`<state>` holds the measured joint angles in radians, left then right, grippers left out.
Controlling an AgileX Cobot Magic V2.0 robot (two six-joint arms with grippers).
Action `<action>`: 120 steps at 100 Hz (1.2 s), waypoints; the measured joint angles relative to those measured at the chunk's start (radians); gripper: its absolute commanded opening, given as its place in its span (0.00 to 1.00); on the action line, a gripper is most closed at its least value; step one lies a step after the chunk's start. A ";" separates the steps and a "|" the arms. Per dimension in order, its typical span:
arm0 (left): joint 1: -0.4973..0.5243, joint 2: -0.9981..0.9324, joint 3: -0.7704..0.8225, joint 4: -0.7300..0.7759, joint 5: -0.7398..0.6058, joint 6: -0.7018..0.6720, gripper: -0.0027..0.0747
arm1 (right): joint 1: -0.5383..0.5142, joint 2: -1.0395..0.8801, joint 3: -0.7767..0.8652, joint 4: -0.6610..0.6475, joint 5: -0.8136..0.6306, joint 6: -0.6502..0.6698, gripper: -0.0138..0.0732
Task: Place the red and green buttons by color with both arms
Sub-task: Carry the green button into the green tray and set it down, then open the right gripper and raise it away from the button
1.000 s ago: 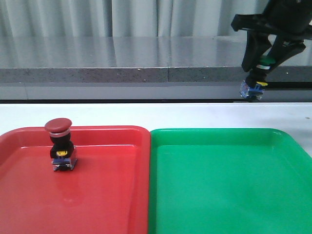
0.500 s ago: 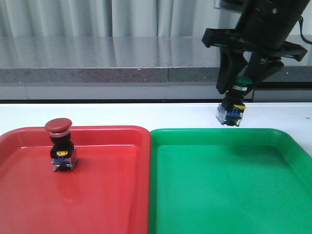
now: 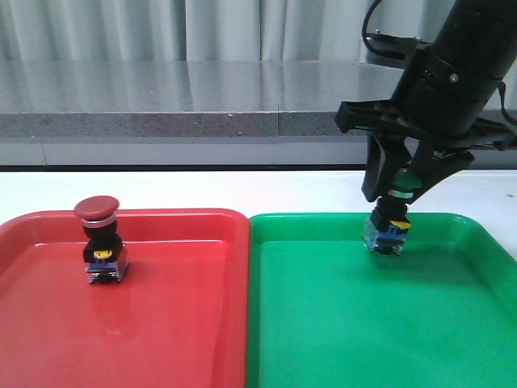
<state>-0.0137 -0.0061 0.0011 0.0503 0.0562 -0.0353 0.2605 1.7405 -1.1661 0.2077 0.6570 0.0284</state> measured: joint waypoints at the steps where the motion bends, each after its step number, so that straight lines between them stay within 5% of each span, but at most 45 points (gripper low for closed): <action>1: 0.000 0.000 0.000 0.000 0.000 0.000 0.01 | 0.000 0.000 0.000 0.000 -0.003 0.000 0.44; 45: 0.000 0.000 0.000 0.000 0.000 0.000 0.01 | 0.000 0.038 0.006 0.002 -0.024 0.002 0.45; 81: 0.000 0.000 0.000 0.000 0.000 0.000 0.01 | 0.000 0.040 0.006 0.002 -0.022 0.002 0.83; 120: 0.000 0.000 0.000 0.000 0.000 0.000 0.01 | 0.000 -0.019 0.006 0.002 -0.042 0.002 0.85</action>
<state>-0.0137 -0.0061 0.0011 0.0503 0.0562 -0.0353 0.2605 1.7214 -1.1604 0.2094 0.6152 0.0303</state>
